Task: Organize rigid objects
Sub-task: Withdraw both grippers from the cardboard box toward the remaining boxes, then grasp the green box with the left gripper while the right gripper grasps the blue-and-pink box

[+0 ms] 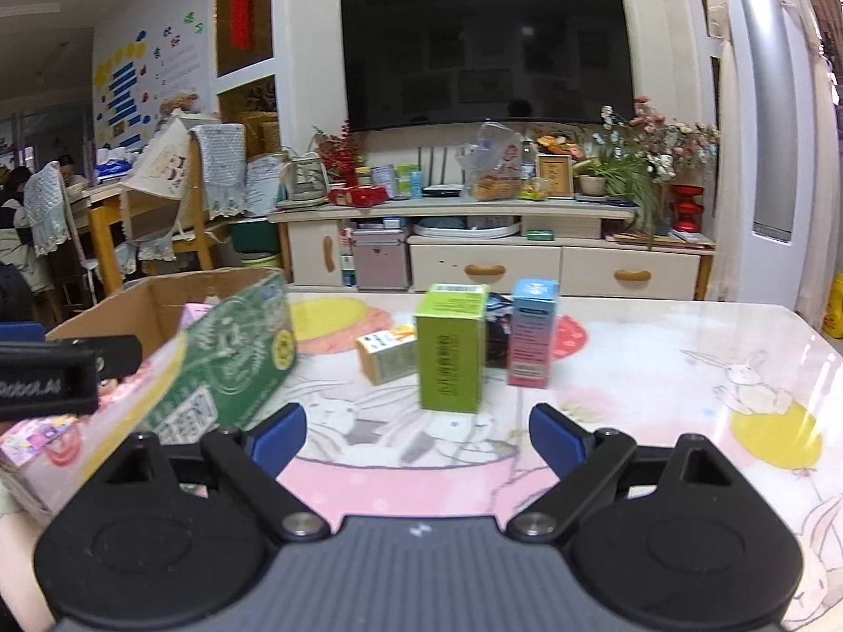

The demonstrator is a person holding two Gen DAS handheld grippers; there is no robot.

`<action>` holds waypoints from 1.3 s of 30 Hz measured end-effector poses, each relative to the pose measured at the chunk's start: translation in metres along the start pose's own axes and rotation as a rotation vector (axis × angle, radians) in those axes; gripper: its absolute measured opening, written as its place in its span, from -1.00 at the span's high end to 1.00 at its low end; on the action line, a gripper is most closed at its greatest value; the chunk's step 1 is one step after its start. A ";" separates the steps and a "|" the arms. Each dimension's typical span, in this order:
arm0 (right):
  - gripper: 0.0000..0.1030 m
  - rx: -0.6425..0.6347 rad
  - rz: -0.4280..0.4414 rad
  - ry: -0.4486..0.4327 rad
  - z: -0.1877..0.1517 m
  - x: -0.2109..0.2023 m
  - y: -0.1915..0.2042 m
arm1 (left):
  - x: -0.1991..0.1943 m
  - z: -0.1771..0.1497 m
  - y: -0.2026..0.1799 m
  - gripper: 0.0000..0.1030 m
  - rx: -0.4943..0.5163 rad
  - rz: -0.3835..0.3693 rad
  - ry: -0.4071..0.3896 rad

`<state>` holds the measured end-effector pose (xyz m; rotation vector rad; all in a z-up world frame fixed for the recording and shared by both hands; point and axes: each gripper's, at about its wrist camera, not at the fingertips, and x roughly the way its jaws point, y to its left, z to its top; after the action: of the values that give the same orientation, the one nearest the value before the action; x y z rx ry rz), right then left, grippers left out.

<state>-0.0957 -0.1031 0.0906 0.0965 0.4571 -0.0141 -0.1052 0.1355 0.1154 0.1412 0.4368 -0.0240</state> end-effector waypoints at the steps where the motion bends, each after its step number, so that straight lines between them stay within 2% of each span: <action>1: -0.82 0.007 -0.006 0.001 -0.001 0.001 -0.004 | 0.001 -0.001 -0.004 -1.00 0.009 -0.004 0.000; 8: -0.82 0.044 -0.073 0.048 -0.004 0.025 -0.033 | 0.010 0.001 -0.022 -1.00 0.039 -0.060 -0.002; 17: -0.82 0.090 -0.166 0.080 -0.001 0.064 -0.079 | 0.046 0.002 -0.061 -1.00 0.061 -0.129 0.027; 22: -0.82 0.081 -0.152 0.106 0.001 0.092 -0.094 | 0.072 0.002 -0.088 -1.00 0.086 -0.180 0.031; 29: -0.82 0.036 -0.115 0.130 0.004 0.118 -0.103 | 0.107 0.013 -0.117 -1.00 0.097 -0.195 0.024; 31: -0.79 0.061 -0.117 0.158 0.004 0.126 -0.110 | 0.117 0.018 -0.121 -1.00 0.081 -0.201 0.026; 35: -0.77 0.156 -0.075 0.161 0.008 0.134 -0.127 | 0.137 0.026 -0.129 -1.00 0.037 -0.217 0.038; 39: -0.77 0.141 -0.014 0.164 0.011 0.138 -0.124 | 0.154 0.030 -0.140 -1.00 0.041 -0.209 0.054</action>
<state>0.0291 -0.2267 0.0285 0.2340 0.6205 -0.0527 0.0397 -0.0062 0.0586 0.1364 0.5034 -0.2352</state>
